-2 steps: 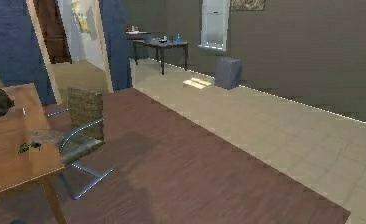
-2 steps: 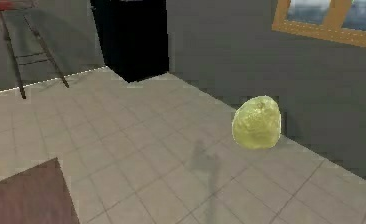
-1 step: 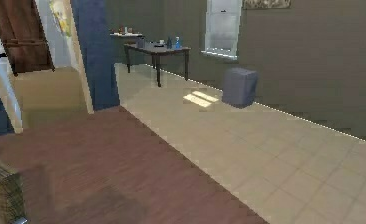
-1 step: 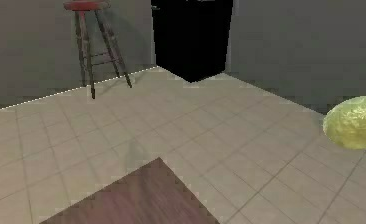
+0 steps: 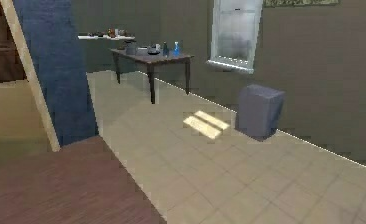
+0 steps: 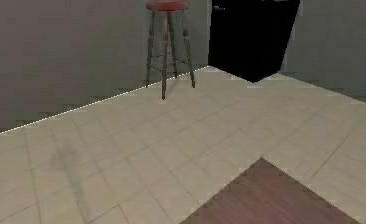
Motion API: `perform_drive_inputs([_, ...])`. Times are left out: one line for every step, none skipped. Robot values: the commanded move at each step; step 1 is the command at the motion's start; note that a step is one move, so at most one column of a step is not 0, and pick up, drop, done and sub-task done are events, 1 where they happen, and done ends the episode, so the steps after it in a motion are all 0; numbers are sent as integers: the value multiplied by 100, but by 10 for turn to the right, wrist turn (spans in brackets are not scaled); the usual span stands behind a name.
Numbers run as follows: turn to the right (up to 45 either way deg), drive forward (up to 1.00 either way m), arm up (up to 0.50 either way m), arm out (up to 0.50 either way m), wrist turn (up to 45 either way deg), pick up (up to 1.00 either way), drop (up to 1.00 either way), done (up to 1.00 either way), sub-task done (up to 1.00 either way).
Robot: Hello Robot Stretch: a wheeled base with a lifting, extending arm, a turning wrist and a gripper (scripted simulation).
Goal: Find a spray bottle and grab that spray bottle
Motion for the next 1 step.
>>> perform_drive_inputs([0,100,0,0,0,0,0,0,0])
